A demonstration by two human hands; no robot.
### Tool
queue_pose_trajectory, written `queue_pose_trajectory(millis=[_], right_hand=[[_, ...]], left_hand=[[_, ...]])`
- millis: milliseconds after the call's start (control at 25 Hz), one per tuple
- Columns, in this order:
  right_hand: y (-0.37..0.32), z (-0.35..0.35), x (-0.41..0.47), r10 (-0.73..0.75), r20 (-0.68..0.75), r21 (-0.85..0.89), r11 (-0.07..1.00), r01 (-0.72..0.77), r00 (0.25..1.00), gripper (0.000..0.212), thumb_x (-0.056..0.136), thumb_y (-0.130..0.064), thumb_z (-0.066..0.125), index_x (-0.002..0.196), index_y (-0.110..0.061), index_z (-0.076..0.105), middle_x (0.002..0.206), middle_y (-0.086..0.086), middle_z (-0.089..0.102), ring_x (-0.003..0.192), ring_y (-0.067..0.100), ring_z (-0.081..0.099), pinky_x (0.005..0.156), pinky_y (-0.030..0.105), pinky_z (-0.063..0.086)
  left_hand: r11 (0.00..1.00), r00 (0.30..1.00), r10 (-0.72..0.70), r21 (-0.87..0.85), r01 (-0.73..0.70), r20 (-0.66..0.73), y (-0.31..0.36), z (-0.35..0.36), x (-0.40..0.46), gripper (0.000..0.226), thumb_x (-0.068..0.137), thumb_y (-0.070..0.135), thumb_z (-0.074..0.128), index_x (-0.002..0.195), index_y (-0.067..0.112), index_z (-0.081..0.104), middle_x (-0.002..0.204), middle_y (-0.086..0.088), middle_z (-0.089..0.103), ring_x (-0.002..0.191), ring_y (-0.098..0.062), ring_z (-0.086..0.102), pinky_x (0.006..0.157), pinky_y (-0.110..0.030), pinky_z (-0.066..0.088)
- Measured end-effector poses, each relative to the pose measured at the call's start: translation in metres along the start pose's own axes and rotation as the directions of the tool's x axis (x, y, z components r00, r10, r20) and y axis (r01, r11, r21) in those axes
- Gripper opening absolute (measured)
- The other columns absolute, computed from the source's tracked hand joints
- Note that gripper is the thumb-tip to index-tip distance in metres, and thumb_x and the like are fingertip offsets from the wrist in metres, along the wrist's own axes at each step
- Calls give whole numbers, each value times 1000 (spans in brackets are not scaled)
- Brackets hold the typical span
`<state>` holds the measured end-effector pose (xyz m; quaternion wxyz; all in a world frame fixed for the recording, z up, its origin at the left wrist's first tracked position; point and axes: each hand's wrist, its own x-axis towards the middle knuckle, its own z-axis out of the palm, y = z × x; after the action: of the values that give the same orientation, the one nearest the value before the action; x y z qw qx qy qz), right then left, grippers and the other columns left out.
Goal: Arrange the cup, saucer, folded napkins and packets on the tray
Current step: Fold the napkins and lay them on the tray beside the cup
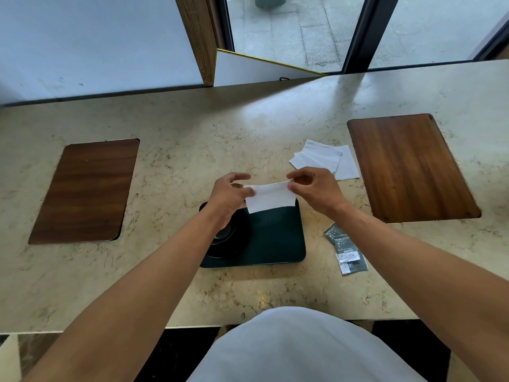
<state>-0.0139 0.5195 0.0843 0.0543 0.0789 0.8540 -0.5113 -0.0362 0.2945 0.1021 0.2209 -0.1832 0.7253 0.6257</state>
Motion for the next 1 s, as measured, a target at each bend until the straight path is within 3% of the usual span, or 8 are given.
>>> queue_pose_trajectory(millis=[160, 280, 360, 480, 600, 720, 880, 1000], right_hand=[[-1, -3, 1, -16, -1, -38, 999, 16, 1000, 22, 90, -19, 78, 111, -16, 79, 106, -5, 76, 99, 10, 72, 96, 25, 56], [-2, -6, 1, -30, -9, -53, 998, 30, 1000, 18, 90, -19, 78, 107, -16, 79, 100, -7, 75, 96, 8, 72, 93, 23, 56], [-3, -8, 2, -35, -17, -62, 997, 33, 999, 16, 90, -19, 78, 106, -16, 79, 98, -7, 74, 95, 9, 71, 91, 22, 55], [-3, -12, 3, -27, -25, -69, 997, 26, 999, 13, 91, -19, 77, 103, -16, 78, 96, -9, 73, 93, 8, 70, 90, 22, 54], [-1, -16, 4, -30, -29, -86, 996, 28, 999, 6, 91, -21, 76, 97, -21, 77, 89, -15, 69, 85, 2, 66, 84, 20, 54], [1, -17, 5, -42, -30, -150, 988, 37, 999, 3, 90, -26, 75, 89, -29, 73, 93, -9, 61, 83, 6, 57, 75, 18, 46], [0, -17, 6, 10, 4, -74, 997, -10, 1000, 7, 89, -24, 73, 84, -29, 70, 111, -3, 64, 103, 12, 57, 94, 28, 46], [-3, -15, 8, 75, 59, 97, 992, -80, 995, 4, 91, -14, 68, 88, -15, 71, 103, 0, 72, 103, 17, 64, 100, 34, 46]], left_hand=[[913, 980, 197, 368, -176, -20, -4, 1, 4, 26, 83, 1, 75, 105, 15, 76, 92, -1, 69, 85, -17, 67, 81, -32, 61], [830, 959, 282, 508, -231, -25, -5, 2, 7, 16, 88, 11, 73, 102, 17, 78, 87, 15, 68, 82, 1, 64, 71, -10, 47], [796, 951, 309, 551, -251, -14, -4, 2, 9, 13, 90, 15, 73, 101, 17, 78, 90, 14, 71, 84, 4, 64, 73, -9, 46], [757, 940, 339, 587, -286, 21, -2, 2, 9, 8, 91, 18, 72, 96, 18, 79, 90, 11, 73, 86, -1, 67, 80, -17, 51], [758, 942, 333, 583, -292, 39, 1, 4, 9, 4, 92, 23, 72, 91, 25, 76, 87, 13, 71, 84, 2, 65, 71, -15, 48], [764, 949, 312, 582, -279, 45, 2, 5, 11, 4, 91, 26, 71, 90, 26, 75, 91, 10, 71, 85, 3, 62, 67, -14, 44], [800, 955, 291, 535, -272, 51, 3, 8, 15, 6, 87, 20, 70, 88, 20, 75, 102, 9, 70, 91, 2, 60, 72, -12, 38], [897, 975, 219, 388, -212, 27, 6, 9, 15, 6, 85, 12, 69, 80, 13, 73, 97, 6, 73, 97, -10, 64, 79, -20, 44]])
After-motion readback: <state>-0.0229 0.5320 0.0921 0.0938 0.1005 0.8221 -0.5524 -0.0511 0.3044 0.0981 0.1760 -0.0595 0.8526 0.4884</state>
